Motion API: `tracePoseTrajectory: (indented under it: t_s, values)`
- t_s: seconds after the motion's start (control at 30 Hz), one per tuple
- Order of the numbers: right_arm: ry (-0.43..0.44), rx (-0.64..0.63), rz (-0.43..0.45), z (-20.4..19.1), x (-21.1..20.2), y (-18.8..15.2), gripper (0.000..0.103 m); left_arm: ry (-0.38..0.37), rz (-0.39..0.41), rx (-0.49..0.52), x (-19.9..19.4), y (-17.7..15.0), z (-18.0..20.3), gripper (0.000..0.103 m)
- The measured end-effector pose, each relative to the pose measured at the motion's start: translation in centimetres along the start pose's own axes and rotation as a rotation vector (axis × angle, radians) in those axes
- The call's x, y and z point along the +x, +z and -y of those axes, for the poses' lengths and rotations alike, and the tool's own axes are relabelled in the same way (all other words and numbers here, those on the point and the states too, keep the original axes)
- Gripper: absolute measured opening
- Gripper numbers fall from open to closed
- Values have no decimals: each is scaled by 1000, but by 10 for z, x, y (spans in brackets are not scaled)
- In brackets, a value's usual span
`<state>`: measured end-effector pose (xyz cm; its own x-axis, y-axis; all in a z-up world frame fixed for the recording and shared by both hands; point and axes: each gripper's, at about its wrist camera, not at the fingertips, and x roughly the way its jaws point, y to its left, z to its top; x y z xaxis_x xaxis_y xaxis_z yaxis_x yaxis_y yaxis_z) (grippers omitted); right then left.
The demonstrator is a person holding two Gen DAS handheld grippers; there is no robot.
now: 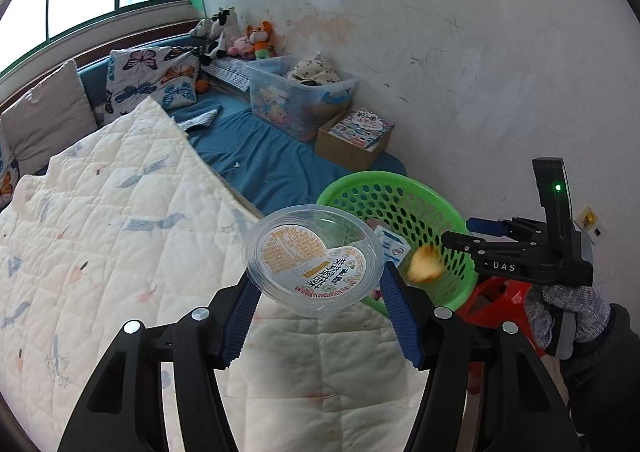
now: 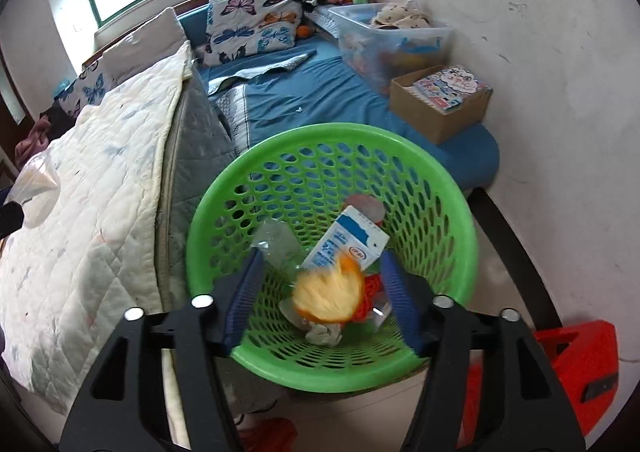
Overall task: Collect trash
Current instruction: 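Carry the peel and container over the green basket with both tools, then release the orange peel into the basket with the right tool while the left tool lowers the container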
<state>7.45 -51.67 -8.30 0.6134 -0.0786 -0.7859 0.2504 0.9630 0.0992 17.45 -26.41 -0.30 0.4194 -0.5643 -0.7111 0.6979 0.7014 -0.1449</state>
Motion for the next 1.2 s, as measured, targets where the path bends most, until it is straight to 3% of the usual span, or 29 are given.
tracePoseTrajectory:
  t_s: [0.77,1.2]
  values:
    - [25,20,60,13,-43,-17,70,-74,-97,52,71,14,62,59]
    - [22,45,58,25,-47,-28,71,-70,-133,79,95,14,77,60]
